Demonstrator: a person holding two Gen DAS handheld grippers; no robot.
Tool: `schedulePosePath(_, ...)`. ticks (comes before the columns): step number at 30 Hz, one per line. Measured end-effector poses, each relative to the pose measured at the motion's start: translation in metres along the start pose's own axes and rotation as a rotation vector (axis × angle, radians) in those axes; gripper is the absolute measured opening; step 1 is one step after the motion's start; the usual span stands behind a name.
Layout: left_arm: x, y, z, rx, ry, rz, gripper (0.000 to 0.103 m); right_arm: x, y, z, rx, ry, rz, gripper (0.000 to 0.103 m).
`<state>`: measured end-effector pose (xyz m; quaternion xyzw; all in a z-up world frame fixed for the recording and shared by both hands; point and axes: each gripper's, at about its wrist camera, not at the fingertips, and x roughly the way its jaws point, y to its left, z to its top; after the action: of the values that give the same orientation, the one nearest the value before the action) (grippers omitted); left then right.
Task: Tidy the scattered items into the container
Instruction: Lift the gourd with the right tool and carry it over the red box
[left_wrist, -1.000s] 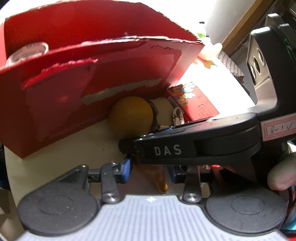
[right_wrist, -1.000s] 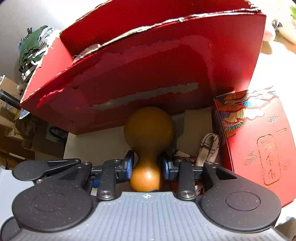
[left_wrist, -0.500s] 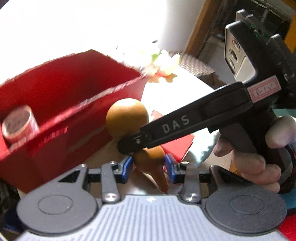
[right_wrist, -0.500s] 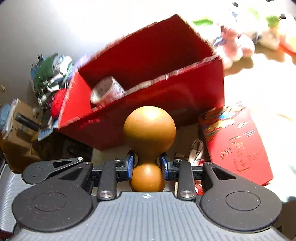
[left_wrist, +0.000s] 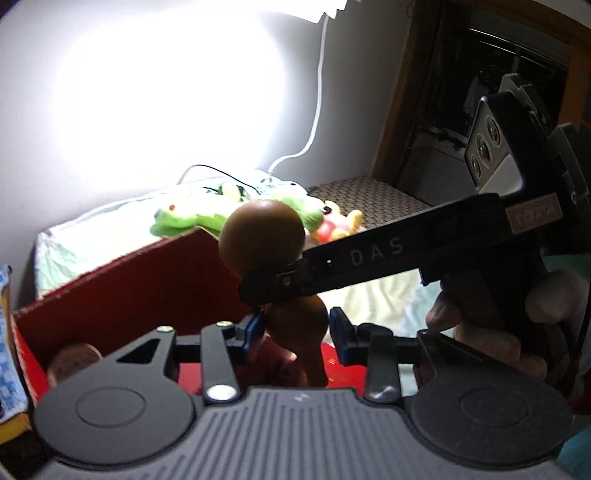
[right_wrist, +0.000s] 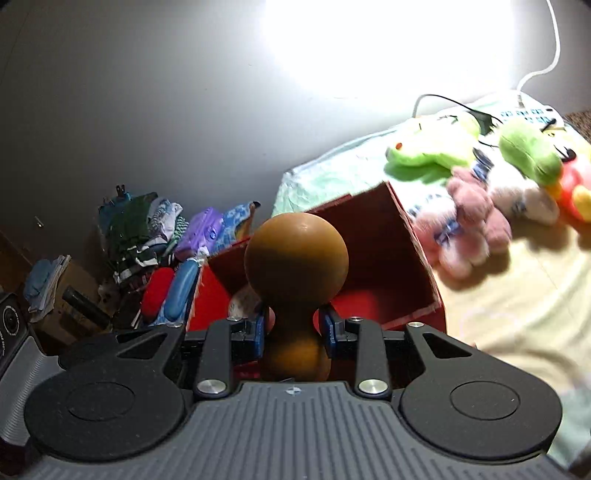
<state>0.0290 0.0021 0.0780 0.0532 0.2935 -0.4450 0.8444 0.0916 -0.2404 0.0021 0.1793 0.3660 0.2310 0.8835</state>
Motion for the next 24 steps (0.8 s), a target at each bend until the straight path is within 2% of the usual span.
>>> schedulePosePath(5, 0.016, 0.023, 0.012, -0.059, 0.013, 0.084, 0.036, 0.033, -0.003, 0.027, -0.055, 0.029, 0.043, 0.032)
schedulePosePath(11, 0.058, 0.052, 0.02, -0.137, 0.077, 0.19, 0.036, 0.086, -0.011, 0.048, -0.104, 0.122, 0.073, 0.032)
schedulePosePath(15, 0.085, 0.072, 0.018, -0.224, 0.137, 0.218, 0.037, 0.12, -0.021, 0.054, -0.113, 0.212, 0.078, 0.032)
schedulePosePath(24, 0.127, 0.097, 0.003, -0.344, 0.308, 0.293, 0.038, 0.181, -0.035, 0.046, -0.083, 0.437, 0.081, 0.032)
